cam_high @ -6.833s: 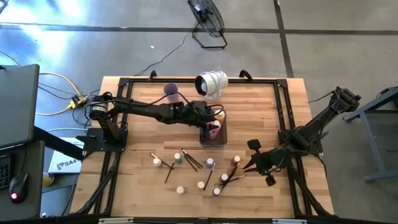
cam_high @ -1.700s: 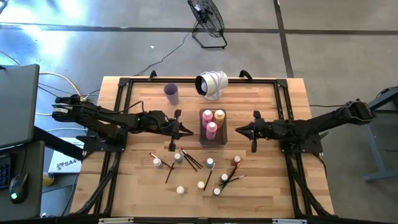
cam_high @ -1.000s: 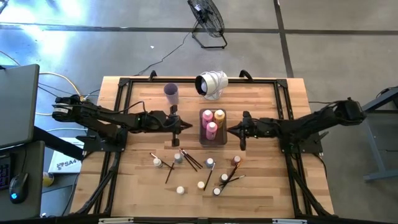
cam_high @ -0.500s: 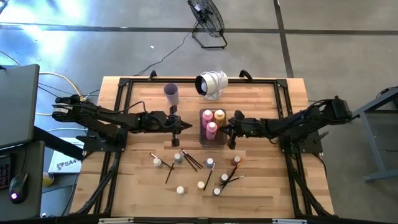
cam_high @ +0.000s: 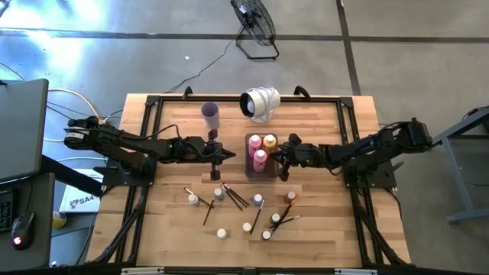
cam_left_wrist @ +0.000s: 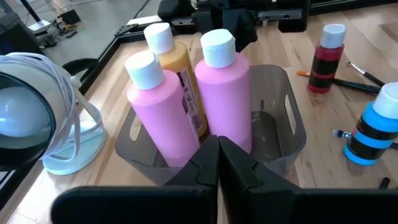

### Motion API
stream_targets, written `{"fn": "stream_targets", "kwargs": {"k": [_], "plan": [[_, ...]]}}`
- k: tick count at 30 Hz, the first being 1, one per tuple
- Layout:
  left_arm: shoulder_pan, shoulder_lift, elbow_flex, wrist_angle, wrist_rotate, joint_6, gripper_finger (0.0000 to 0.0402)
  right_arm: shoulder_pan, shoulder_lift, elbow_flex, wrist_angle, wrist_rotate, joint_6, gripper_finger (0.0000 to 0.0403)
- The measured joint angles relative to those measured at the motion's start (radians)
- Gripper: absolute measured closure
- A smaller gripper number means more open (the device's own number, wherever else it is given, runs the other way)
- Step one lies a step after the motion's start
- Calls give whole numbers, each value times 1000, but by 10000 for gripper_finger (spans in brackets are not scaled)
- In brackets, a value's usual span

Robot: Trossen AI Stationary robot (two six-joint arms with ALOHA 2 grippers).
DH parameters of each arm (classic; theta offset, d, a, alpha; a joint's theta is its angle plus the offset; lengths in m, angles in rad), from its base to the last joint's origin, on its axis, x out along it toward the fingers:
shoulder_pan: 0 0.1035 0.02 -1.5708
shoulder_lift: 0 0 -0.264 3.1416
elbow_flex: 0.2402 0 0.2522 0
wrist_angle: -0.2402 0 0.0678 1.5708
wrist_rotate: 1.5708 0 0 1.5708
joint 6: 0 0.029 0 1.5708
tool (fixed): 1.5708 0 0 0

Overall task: Pick & Place Paint Supplies
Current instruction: Adjust the paint bottles

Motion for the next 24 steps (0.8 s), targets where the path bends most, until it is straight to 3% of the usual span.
{"fn": "stream_targets", "kwargs": {"k": [24], "plan": [[0, 0, 0, -2, 0, -20, 401, -67, 0, 0, 36, -33, -51, 401]]}}
